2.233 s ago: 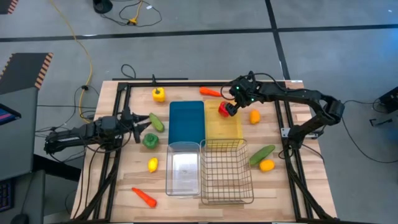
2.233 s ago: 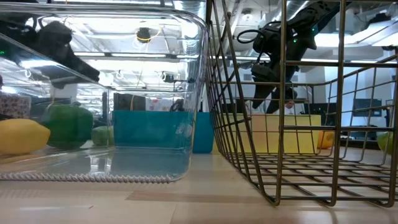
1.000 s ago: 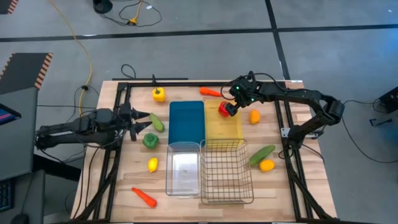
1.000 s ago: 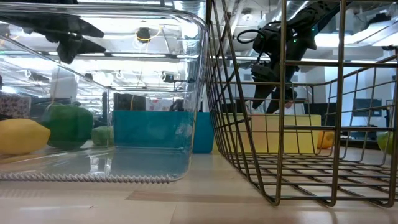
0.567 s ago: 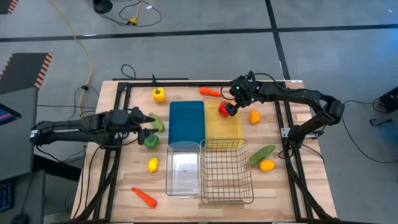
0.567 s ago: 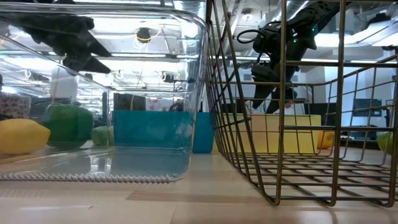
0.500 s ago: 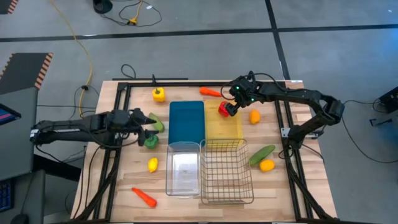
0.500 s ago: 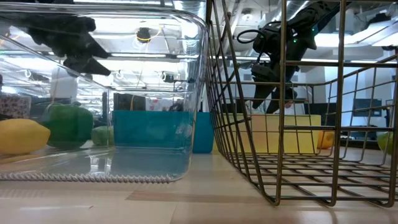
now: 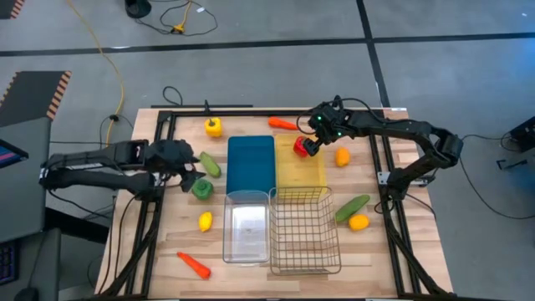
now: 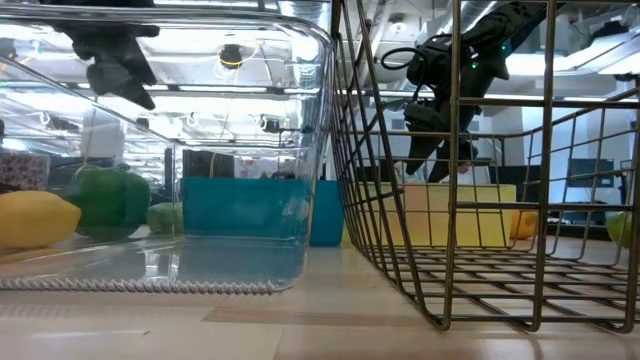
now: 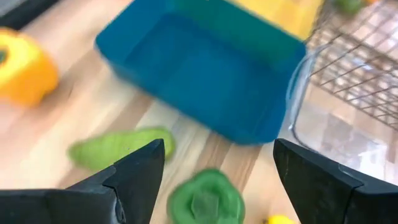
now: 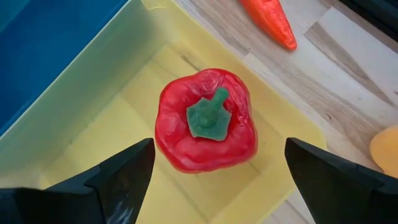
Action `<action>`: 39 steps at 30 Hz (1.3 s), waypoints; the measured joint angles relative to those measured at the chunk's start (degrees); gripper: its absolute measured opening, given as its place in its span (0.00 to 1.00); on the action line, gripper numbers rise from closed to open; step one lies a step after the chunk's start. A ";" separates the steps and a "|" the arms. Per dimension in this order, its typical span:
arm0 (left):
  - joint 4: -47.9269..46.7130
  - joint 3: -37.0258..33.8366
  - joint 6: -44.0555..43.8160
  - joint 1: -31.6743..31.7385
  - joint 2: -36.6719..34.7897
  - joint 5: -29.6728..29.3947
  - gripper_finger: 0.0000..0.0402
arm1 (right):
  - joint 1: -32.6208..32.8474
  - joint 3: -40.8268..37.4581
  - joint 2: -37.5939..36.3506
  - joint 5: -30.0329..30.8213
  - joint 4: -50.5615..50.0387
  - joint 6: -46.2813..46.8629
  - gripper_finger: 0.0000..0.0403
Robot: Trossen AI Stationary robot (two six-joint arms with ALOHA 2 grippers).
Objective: Sort produce into baskets
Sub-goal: Put the green bell pepper into the yellow basket
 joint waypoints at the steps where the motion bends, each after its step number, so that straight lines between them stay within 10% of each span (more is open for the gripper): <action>1: -1.15 0.67 -1.14 0.00 0.81 0.01 0.72 | 0.00 0.00 0.00 0.00 0.00 0.00 0.96; 31: -3.37 1.49 -11.46 0.00 12.81 3.13 0.72 | 0.00 0.00 0.00 0.00 0.02 -0.01 0.96; 39: -8.23 1.47 -19.68 0.02 12.81 3.21 0.87 | 0.00 0.00 0.00 0.00 0.02 0.00 0.96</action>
